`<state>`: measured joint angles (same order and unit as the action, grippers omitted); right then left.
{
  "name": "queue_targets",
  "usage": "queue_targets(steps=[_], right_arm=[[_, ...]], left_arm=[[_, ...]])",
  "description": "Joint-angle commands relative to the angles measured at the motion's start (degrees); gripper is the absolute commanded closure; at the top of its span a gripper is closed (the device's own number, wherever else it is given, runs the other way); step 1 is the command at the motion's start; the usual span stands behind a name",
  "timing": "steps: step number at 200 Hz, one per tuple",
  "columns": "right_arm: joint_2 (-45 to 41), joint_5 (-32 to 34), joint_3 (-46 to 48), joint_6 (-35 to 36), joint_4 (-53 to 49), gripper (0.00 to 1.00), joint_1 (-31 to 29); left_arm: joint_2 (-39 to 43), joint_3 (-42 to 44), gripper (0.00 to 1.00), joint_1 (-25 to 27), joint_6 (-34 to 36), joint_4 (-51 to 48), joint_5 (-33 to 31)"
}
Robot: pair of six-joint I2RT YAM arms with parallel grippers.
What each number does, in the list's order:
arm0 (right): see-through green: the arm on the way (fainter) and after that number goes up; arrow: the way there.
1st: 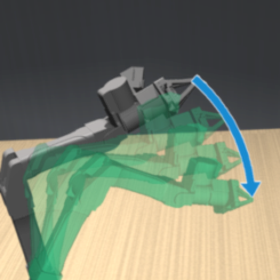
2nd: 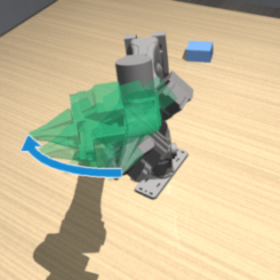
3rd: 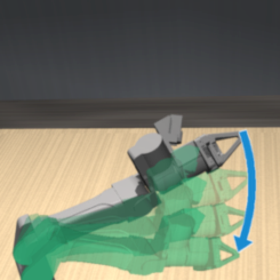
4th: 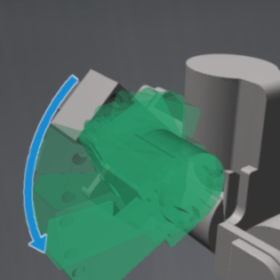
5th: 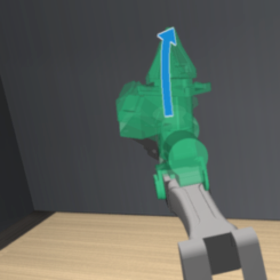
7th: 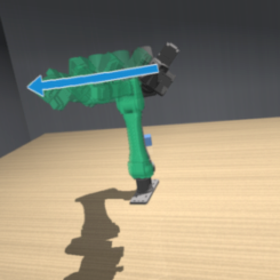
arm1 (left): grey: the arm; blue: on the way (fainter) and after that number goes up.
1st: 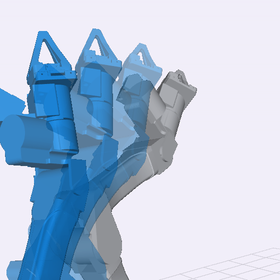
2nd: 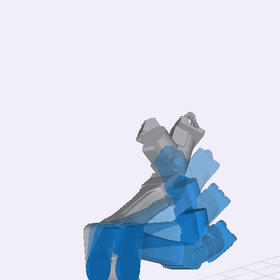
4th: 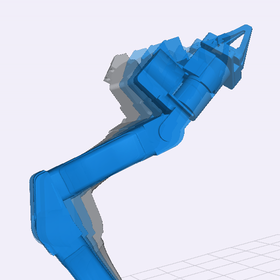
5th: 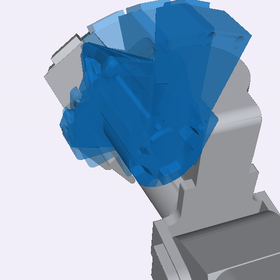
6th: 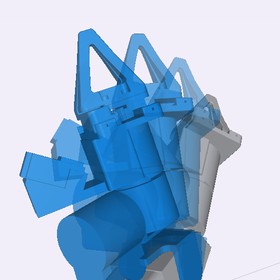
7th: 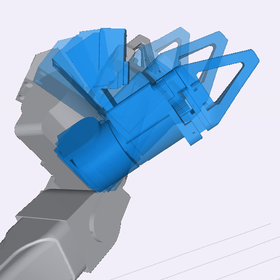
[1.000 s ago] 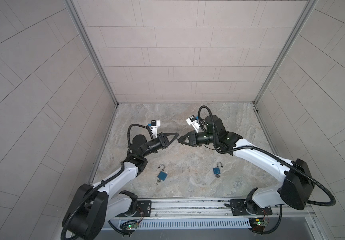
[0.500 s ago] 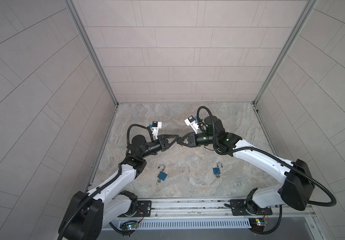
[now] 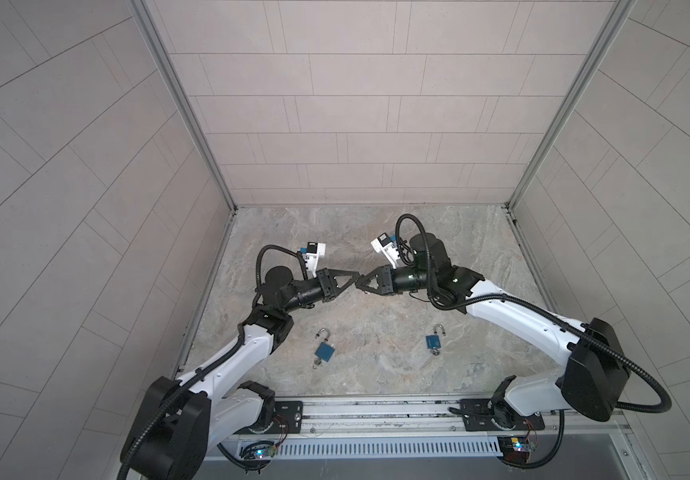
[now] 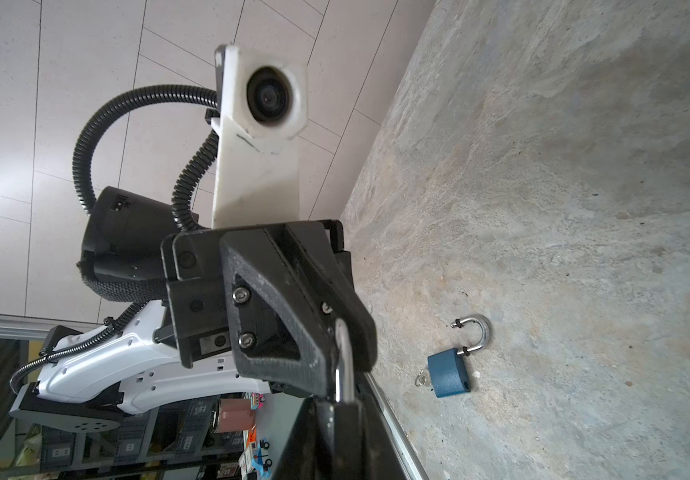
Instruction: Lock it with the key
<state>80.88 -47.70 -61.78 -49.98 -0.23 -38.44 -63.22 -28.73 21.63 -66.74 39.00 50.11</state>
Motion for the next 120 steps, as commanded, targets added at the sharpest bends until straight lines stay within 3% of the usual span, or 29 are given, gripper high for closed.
queue_targets(steps=[1,44,120], right_arm=[[-3.2,-1.1,-0.7,1.2,6.0,0.93,0.0],[-3.6,-0.5,-0.2,0.1,6.8,0.69,1.0],[-6.9,3.3,4.3,-2.9,6.0,0.53,4.0]], left_arm=[[-1.3,-1.3,1.0,0.0,1.5,-5.7,0.6],[-1.7,-3.3,1.0,-0.2,3.8,-9.7,-2.1],[-6.8,-5.4,1.0,-0.4,1.0,-4.9,-3.5]])
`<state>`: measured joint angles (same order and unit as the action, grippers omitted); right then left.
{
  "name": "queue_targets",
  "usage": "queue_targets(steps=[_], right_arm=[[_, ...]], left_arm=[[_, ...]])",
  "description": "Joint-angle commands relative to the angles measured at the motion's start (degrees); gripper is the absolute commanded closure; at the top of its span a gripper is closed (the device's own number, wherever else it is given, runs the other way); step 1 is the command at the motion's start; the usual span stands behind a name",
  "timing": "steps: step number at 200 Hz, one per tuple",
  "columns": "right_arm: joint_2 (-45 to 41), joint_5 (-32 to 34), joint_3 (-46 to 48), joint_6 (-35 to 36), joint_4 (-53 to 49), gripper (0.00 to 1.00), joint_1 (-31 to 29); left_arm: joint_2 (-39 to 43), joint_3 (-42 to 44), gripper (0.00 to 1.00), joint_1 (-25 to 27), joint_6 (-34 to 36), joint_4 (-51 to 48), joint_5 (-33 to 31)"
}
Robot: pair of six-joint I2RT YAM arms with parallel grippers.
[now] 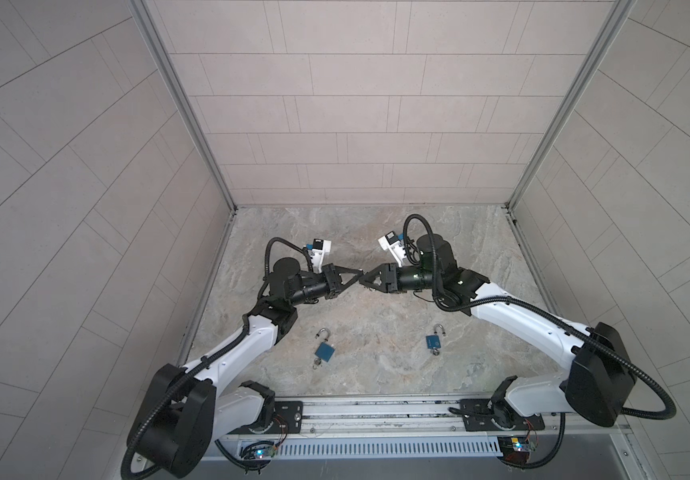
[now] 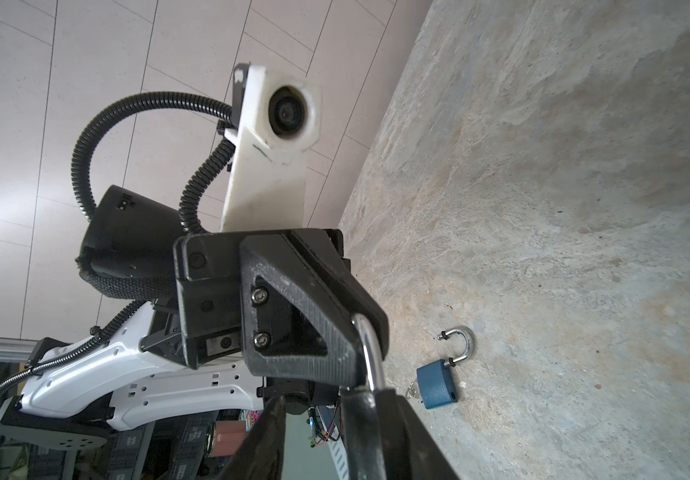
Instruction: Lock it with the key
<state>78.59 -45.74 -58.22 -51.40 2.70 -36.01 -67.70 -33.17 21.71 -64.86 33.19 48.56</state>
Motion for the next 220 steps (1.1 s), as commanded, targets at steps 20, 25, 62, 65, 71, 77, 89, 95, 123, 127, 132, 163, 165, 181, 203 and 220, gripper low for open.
queue_targets(steps=[20,25,62,65,71,77,89,95,123,127,132,163,165,181,203,220], right_arm=[[-7.0,3.9,3.1,-3.3,1.7,0.29,3.6],[-7.5,4.5,3.6,-3.5,0.8,0.27,4.2],[-10.4,7.1,6.7,-3.4,-3.5,0.01,6.2],[-10.6,7.2,6.9,-3.4,-3.7,0.01,6.3],[-10.7,7.5,7.3,-3.4,-4.2,0.0,6.3],[-10.7,7.6,7.7,-3.5,-4.1,0.01,6.4],[-10.7,7.7,9.4,-4.9,-2.2,0.0,6.4],[-10.6,7.8,10.4,-5.6,-0.9,0.0,6.5],[-10.3,9.9,13.5,-8.5,5.0,0.0,6.5],[-10.4,10.2,14.3,-9.2,6.4,0.01,6.6],[-10.7,10.7,15.1,-10.4,8.6,0.01,6.5],[-14.2,16.1,18.4,-14.6,12.5,0.01,6.5],[-14.5,16.7,18.5,-14.6,12.0,0.0,6.4],[-16.9,19.3,19.3,-14.4,10.2,0.0,6.4],[-19.1,20.5,18.8,-13.5,4.8,0.0,6.1],[-20.5,23.5,17.2,-11.4,-2.0,0.01,5.3]], left_arm=[[-4.1,-1.6,1.0,-0.5,-2.6,3.9,-1.9],[-4.4,-1.7,1.0,-0.5,-3.1,4.6,-1.9],[-6.6,-3.8,1.0,-0.5,-4.3,6.5,-1.9],[-6.8,-4.0,1.0,-0.5,-4.2,6.4,-1.9],[-7.0,-4.3,1.0,-0.5,-4.3,6.3,-2.0],[-7.2,-4.6,1.0,-0.5,-4.3,6.3,-2.3],[-7.8,-5.0,1.0,-0.4,-4.5,6.2,-2.6],[-8.1,-5.2,1.0,-0.4,-4.6,6.2,-2.8],[-8.5,-4.9,1.0,0.0,-5.3,6.0,-5.2],[-8.6,-4.7,1.0,0.0,-5.4,6.0,-5.6],[-8.7,-4.5,1.0,0.2,-5.4,6.0,-6.4],[-9.0,-3.9,1.0,2.1,-6.5,6.3,-9.8],[-9.0,-3.9,1.0,2.3,-6.5,6.2,-10.1],[-9.6,-4.1,1.0,3.9,-6.6,5.0,-12.3],[-10.8,-4.2,1.0,5.3,-7.9,4.5,-12.8],[-10.4,-3.3,1.0,6.5,-8.8,4.6,-14.2]])
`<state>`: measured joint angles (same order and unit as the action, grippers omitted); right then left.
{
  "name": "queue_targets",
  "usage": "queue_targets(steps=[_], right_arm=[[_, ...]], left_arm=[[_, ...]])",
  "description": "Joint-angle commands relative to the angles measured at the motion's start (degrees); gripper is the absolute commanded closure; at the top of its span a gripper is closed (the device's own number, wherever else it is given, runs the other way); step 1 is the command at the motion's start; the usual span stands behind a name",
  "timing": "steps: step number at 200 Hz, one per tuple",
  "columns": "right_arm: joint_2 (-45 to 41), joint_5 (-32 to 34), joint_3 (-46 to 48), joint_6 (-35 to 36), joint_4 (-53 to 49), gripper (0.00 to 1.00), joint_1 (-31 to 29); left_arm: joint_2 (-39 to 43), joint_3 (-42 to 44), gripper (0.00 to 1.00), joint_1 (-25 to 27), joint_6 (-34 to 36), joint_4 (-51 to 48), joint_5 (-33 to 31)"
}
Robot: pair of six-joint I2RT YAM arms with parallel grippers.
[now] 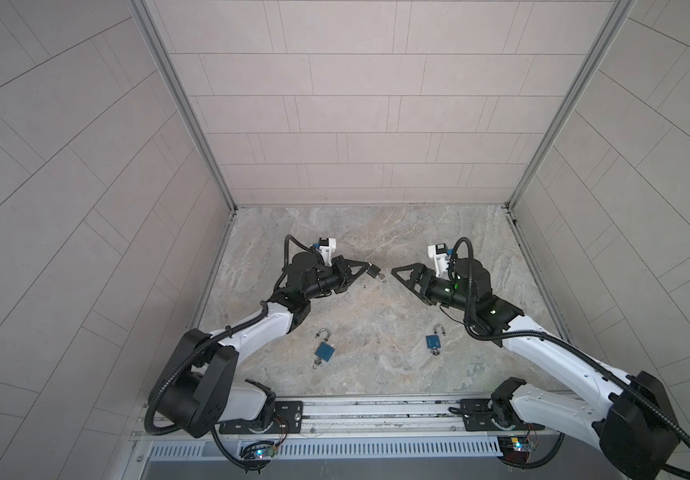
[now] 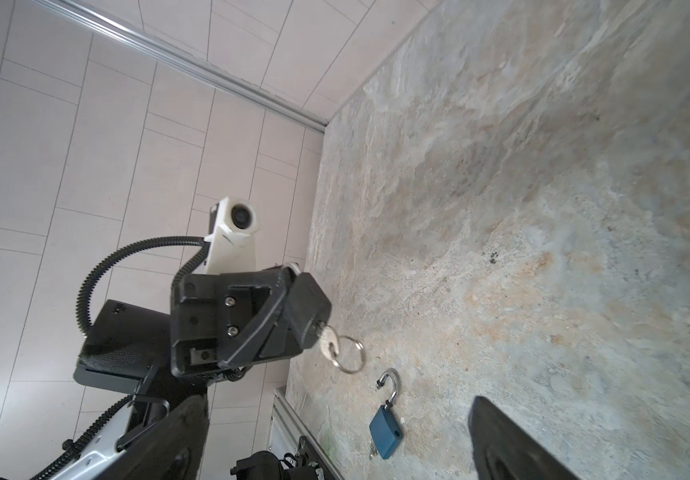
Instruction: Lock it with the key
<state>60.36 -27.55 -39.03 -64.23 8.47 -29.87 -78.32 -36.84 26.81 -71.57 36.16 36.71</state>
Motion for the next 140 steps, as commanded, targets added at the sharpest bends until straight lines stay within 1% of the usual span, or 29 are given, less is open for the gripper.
queue_targets(steps=[1,7,20,41,52,63,83,101,106,119,123,124,125,128,133,140], right_arm=[[-2.3,5.7,-2.2,1.4,-8.4,0.01,-0.9],[-2.7,6.9,-3.0,2.2,-11.0,0.0,-1.2],[-2.9,7.5,-3.8,3.8,-12.9,0.01,-2.2],[-2.8,19.5,-7.8,3.4,-24.6,0.0,-6.7],[-2.1,24.6,-9.8,4.3,-28.7,0.01,-9.2],[-1.7,28.2,-10.4,5.4,-29.7,0.01,-11.6],[-1.9,36.3,-10.1,5.7,-30.8,0.01,-15.8],[-1.5,36.2,-10.5,5.8,-32.2,0.01,-16.2],[-1.2,37.0,-11.1,5.7,-33.4,0.02,-16.2],[0.0,37.2,-11.9,7.8,-34.6,0.04,-16.2],[0.4,36.7,-11.7,8.7,-33.9,0.07,-16.2],[0.7,36.5,-11.5,9.1,-33.5,0.1,-16.2],[0.7,36.5,-11.5,9.1,-33.5,0.1,-16.2],[1.1,35.9,-11.0,9.5,-32.5,0.14,-16.2],[1.6,35.2,-10.4,9.4,-31.3,0.15,-16.2],[2.5,32.3,-8.3,9.2,-27.5,0.15,-16.2]], left_arm=[[0.3,0.4,1.0,1.5,-2.1,1.5,-2.5],[0.8,0.5,1.0,1.7,-2.0,0.3,-3.2],[2.6,0.3,1.0,2.5,-0.8,-3.6,-4.5],[6.9,-0.7,1.0,3.6,2.3,-14.0,-7.6],[9.2,-1.8,1.0,3.9,4.7,-20.3,-9.1],[10.9,-2.4,1.0,3.9,6.6,-24.0,-9.8],[13.0,-2.3,1.0,4.0,7.9,-28.0,-11.7],[14.5,-2.5,1.0,3.9,9.1,-31.4,-13.1],[14.7,-2.6,1.0,4.0,9.5,-32.1,-13.4],[14.8,-3.2,1.0,3.9,10.0,-33.2,-13.9],[14.7,-3.4,1.0,3.9,10.1,-33.6,-14.0],[14.8,-3.5,1.0,3.9,10.1,-33.7,-13.9],[14.7,-3.6,1.0,3.9,10.2,-33.7,-13.9],[14.6,-3.9,1.0,3.9,10.3,-33.9,-13.9],[14.5,-4.4,1.0,3.9,10.7,-34.1,-13.6],[14.4,-5.0,1.0,4.0,11.1,-34.4,-13.3]])
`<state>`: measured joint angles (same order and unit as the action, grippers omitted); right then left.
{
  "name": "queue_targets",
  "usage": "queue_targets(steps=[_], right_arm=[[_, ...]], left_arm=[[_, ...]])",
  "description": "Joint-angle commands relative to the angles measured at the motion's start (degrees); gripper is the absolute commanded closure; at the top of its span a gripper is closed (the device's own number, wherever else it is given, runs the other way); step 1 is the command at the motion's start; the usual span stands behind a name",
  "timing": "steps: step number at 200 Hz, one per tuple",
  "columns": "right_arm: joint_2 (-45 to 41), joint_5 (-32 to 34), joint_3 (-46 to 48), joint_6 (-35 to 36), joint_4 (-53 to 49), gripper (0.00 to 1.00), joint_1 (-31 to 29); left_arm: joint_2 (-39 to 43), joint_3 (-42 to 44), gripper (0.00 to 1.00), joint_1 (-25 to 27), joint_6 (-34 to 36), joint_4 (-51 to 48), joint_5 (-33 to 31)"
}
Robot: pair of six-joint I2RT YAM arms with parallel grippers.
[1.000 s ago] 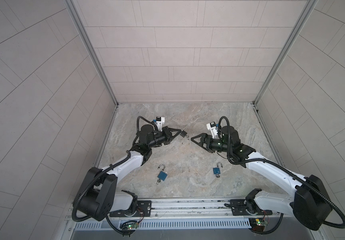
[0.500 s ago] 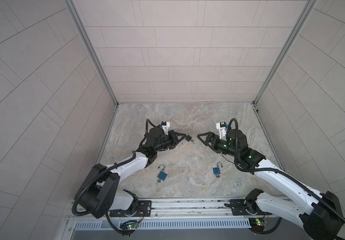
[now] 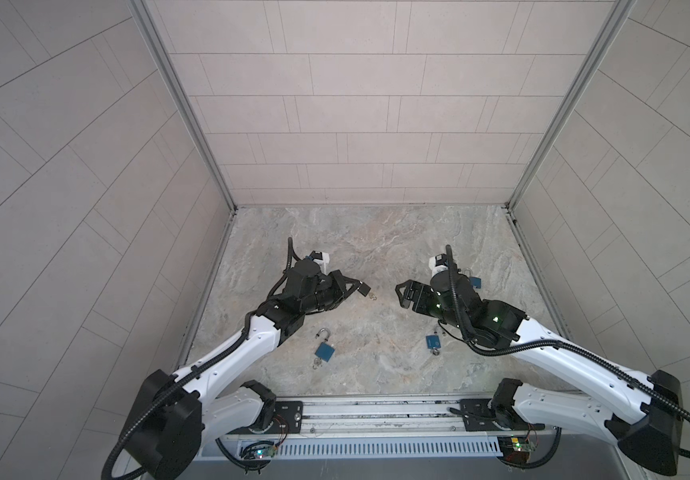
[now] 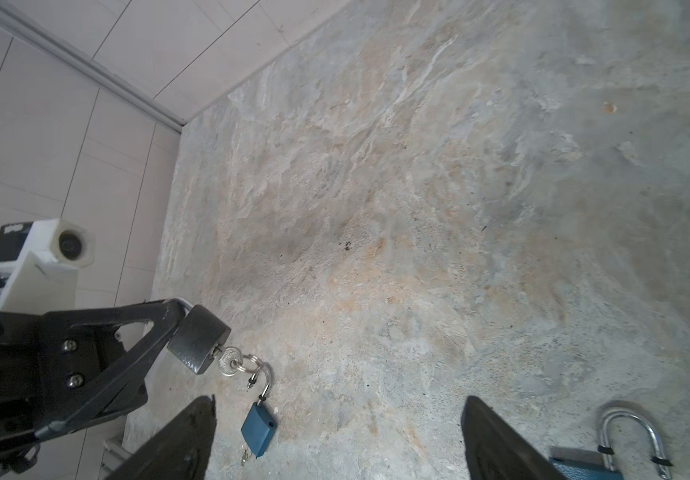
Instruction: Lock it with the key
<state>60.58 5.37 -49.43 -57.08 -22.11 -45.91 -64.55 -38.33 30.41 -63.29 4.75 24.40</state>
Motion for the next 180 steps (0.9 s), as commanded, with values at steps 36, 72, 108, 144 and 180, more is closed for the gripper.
queue_targets(steps=[36,72,108,144,180], right_arm=[[7.1,-14.1,13.5,-5.0,31.2,0.36,-0.2],[3.3,-13.8,21.6,-10.5,41.9,0.3,-0.4],[-1.6,-15.2,23.4,-13.0,43.9,0.29,-0.5],[0.4,-18.3,20.8,-13.4,44.4,0.32,-0.5],[9.4,-22.6,16.6,-14.4,49.5,0.53,-0.2]], left_arm=[[1.1,-4.0,1.0,0.3,4.2,-4.6,-0.9],[0.6,-2.2,1.0,0.3,3.0,-1.2,0.2],[2.2,0.2,1.0,0.3,1.8,1.3,0.2],[4.0,1.1,1.0,0.4,0.5,2.9,0.3],[5.0,2.5,1.0,0.3,-0.2,3.7,0.3]])
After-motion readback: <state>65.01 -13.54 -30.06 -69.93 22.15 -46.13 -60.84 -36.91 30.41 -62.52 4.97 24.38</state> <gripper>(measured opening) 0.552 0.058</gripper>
